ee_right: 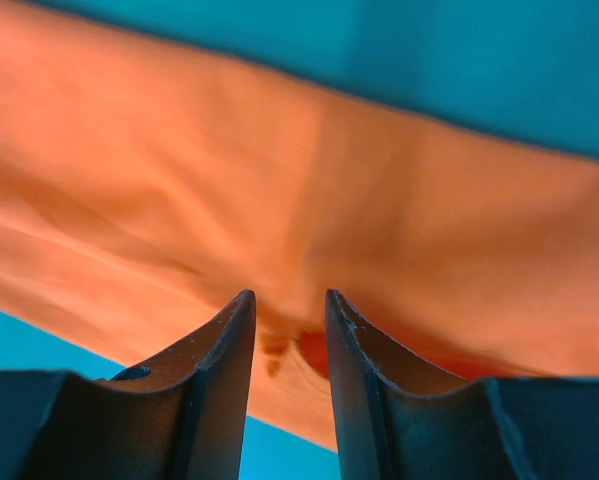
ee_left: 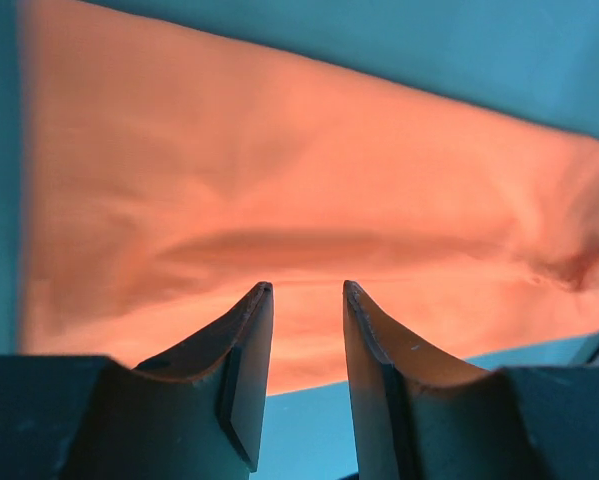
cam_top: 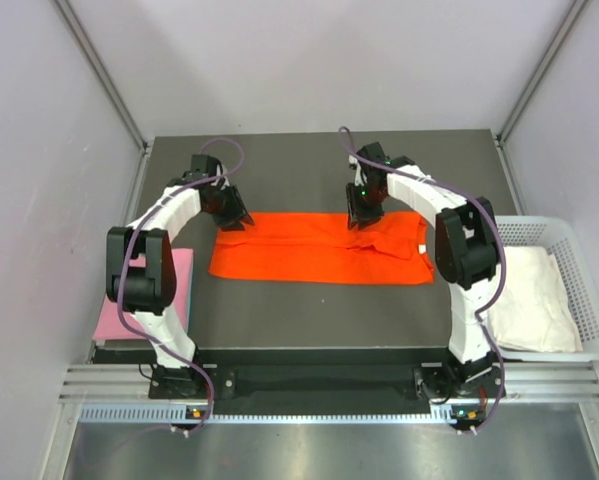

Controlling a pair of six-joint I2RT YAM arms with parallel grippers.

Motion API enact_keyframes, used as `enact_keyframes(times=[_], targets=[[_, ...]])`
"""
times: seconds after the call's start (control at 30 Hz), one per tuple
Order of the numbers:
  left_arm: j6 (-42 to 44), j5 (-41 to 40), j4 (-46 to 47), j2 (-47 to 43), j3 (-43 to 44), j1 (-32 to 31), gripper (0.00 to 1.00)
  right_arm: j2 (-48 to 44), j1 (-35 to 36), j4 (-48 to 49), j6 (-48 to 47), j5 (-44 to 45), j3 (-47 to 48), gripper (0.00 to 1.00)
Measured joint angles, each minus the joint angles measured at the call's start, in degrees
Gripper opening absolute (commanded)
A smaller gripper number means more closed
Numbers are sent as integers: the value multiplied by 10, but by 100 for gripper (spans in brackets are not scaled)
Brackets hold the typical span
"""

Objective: Fold and stack the t-shirts
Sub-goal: Fold the tshirt

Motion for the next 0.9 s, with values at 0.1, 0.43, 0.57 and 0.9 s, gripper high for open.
enact_keyframes(times=[0.1,0.43,0.57,0.9], targets=[[-6,10,3,0,0,-25,39,-12,0,2,-12,13,-33,35],[-14,21,11,-2,-21,-47,39,-168,0,28,16,-16,-238,35],[-15,21,11,-4,-32,-57,40,-207,-8,47,32,-49,-265,35],[-73,106,143,-12,-52,-129,42,-214,-143,108,66,-70,-279,35]])
